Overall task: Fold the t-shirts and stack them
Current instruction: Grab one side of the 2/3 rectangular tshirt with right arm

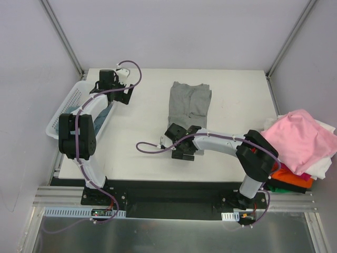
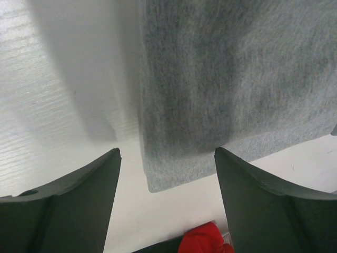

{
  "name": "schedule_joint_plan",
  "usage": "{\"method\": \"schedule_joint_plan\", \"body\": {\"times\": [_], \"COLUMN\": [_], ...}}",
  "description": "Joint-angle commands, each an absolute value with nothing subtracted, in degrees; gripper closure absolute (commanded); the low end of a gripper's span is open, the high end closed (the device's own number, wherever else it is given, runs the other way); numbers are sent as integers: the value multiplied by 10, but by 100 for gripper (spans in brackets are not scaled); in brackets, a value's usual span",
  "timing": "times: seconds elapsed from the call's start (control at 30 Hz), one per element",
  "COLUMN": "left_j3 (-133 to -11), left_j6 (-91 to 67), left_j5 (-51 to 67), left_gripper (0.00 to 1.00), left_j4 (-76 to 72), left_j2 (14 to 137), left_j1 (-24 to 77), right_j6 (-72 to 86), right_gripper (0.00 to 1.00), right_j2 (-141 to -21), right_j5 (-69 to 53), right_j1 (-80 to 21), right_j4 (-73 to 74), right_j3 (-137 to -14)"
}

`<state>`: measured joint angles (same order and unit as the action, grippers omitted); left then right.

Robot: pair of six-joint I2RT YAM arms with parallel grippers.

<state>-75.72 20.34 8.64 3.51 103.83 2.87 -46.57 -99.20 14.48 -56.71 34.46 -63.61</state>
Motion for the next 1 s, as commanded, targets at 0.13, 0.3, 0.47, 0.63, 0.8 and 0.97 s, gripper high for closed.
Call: {"method": "schedule_joint_plan", "body": {"times": [0.13,0.3,0.47,0.63,0.8,0.97], "left_j3": [-768,-759,-751,-750,-751,-746], "left_j6": [198,202,206,209,206,202], "left_j5": [100,101,98,96,98,105], "left_gripper": [1,1,1,1,1,1], "left_j4": [35,34,31,31,31,31], "left_j2": [1042,1039,1035,1032,1031,1031], "left_j1": [21,20,19,17,17,17], "right_j6": [-475,-484,-487,-476,-460,-432], "right_gripper": [31,46,77,99,99,99], "right_j2": [-1013,-1034,-1055,-1054,-1020,-975], "right_j5": [134,118,109,89,85,83], "right_j1": [-553,-532,-526,-535,-586,-661], "right_j4": [333,331,330,361,416,460], "right_j3": [-638,-650,-654,-668,-672,-666]}}
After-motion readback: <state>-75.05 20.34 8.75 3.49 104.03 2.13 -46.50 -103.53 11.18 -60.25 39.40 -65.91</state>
